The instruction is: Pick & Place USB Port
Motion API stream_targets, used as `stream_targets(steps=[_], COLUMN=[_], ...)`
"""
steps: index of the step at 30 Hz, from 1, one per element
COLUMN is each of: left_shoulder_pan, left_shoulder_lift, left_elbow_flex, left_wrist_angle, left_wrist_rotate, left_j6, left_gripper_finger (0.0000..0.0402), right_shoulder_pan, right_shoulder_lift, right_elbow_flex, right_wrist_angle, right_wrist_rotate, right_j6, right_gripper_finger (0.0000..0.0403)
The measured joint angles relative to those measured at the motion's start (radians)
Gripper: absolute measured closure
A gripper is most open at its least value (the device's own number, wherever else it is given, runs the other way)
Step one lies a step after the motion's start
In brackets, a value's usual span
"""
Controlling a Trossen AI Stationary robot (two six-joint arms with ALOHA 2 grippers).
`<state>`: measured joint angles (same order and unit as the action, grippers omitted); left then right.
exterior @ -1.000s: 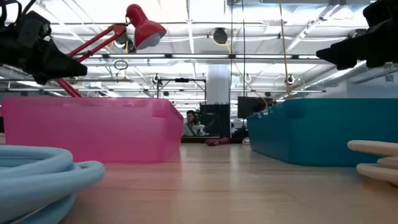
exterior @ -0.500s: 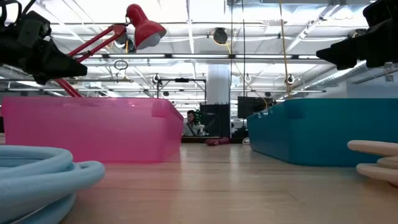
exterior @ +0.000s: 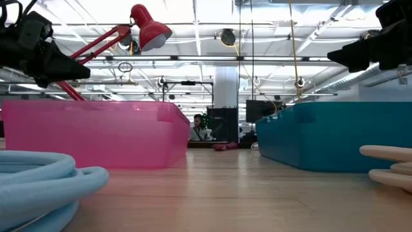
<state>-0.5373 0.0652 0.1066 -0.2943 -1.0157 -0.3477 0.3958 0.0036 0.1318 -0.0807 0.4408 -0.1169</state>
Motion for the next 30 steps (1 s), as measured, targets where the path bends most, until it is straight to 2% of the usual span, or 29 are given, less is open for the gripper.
stream_targets(steps=[12,13,18,22,24,25,28,30], left_shoulder_pan=[0.000,0.000,0.000,0.000,0.000,0.000,0.000,0.000], left_shoulder_lift=[0.000,0.000,0.000,0.000,0.000,0.000,0.000,0.000], left_elbow_flex=[0.000,0.000,0.000,0.000,0.000,0.000,0.000,0.000], left_wrist_angle=[0.000,0.000,0.000,0.002,0.002,0.003,0.004,0.004], left_wrist_rotate=[0.000,0.000,0.000,0.000,0.000,0.000,0.000,0.000], left_j6=[0.000,0.000,0.000,0.000,0.000,0.000,0.000,0.000], left_gripper_finger=[0.0314,0.0314,0.0314,0.0314,0.0314,0.0314,0.0314,0.0314], right_shoulder_pan=[-0.002,-0.002,-0.002,-0.002,-0.002,-0.002,-0.002,-0.001], right_shoulder_lift=[0.000,0.000,0.000,0.000,0.001,0.001,0.006,0.009], right_elbow_flex=[0.000,0.000,0.000,0.000,0.000,0.000,0.000,0.000], right_wrist_angle=[0.000,0.002,0.002,0.005,0.019,0.032,0.136,0.232], right_wrist_rotate=[0.003,0.004,0.002,-0.015,-0.086,-0.144,-0.332,-0.394], right_j6=[-0.004,-0.042,-0.471,-0.606,-0.549,-0.459,-0.046,0.264], right_gripper_finger=[0.0188,0.0188,0.0188,0.0188,0.0188,0.0188,0.0188,0.0188])
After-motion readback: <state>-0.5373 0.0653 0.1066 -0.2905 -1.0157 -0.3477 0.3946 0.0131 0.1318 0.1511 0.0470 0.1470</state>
